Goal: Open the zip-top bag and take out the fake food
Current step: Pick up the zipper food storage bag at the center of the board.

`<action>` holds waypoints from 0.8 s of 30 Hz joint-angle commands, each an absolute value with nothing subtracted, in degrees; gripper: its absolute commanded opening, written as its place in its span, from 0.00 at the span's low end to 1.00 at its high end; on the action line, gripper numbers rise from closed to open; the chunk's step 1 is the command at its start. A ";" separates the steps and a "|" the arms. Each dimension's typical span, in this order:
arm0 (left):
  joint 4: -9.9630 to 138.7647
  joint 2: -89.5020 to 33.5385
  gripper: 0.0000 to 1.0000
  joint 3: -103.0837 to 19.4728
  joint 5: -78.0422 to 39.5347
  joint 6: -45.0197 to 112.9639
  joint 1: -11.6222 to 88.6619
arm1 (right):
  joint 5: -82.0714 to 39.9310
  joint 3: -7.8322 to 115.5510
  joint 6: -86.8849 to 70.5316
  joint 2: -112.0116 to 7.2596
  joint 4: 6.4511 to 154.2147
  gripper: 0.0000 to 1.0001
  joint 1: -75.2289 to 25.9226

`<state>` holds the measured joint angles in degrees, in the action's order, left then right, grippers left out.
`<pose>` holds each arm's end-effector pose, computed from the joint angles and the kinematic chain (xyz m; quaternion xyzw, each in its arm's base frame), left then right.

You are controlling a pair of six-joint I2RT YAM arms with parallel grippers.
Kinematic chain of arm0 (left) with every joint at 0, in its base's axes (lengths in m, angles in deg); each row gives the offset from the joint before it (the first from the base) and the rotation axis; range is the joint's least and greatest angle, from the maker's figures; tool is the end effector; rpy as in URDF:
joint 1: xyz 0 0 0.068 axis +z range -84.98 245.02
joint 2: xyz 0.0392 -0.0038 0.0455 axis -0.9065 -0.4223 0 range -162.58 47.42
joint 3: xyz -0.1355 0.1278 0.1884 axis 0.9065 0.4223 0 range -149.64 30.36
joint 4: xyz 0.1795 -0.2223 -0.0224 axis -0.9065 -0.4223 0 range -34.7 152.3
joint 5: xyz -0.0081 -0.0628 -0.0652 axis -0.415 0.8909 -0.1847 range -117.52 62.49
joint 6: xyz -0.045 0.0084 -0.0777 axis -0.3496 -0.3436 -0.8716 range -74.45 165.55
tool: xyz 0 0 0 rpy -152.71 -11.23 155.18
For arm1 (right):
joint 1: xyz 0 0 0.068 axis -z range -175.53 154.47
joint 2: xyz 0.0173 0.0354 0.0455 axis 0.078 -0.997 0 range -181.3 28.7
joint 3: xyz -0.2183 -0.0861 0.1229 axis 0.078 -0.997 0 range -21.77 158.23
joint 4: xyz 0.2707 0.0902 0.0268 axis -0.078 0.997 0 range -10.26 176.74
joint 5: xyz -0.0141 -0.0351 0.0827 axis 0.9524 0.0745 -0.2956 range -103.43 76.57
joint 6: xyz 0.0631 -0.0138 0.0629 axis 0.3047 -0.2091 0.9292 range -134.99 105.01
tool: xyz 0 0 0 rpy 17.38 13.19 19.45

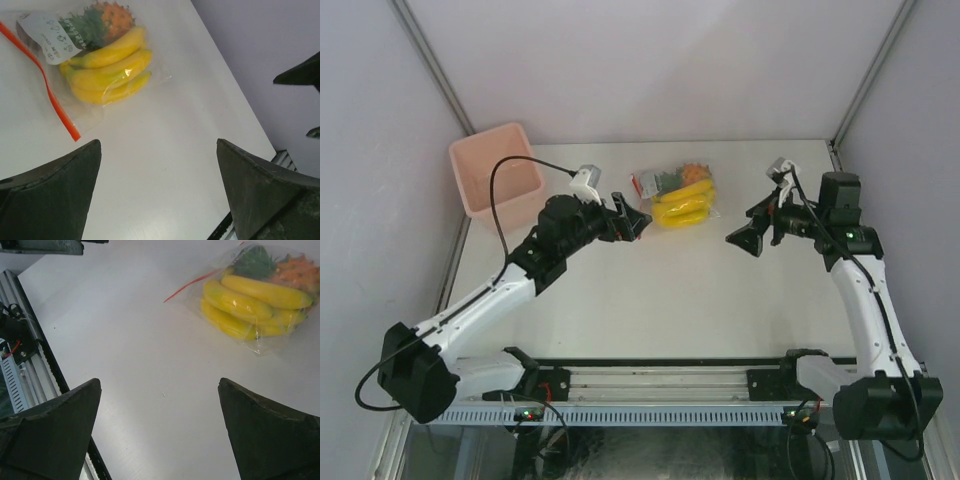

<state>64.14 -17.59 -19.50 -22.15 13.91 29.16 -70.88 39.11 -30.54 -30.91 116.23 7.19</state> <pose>0.2711 -0.2052 0.2968 0.0578 0.7818 -0.3748 0.4949 0.2597 0.0557 0.3325 -0.3067 0.7491 0.3573 0.4660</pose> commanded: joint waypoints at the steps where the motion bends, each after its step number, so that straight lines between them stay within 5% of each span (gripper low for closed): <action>1: 72.76 -22.64 1.00 -21.27 -15.19 9.69 33.77 | -65.80 38.12 -28.06 -35.26 106.62 1.00 3.48; 24: 95.60 -50.24 0.83 -20.76 -10.53 -4.46 43.14 | -73.64 31.59 -30.80 -38.31 102.00 1.00 4.68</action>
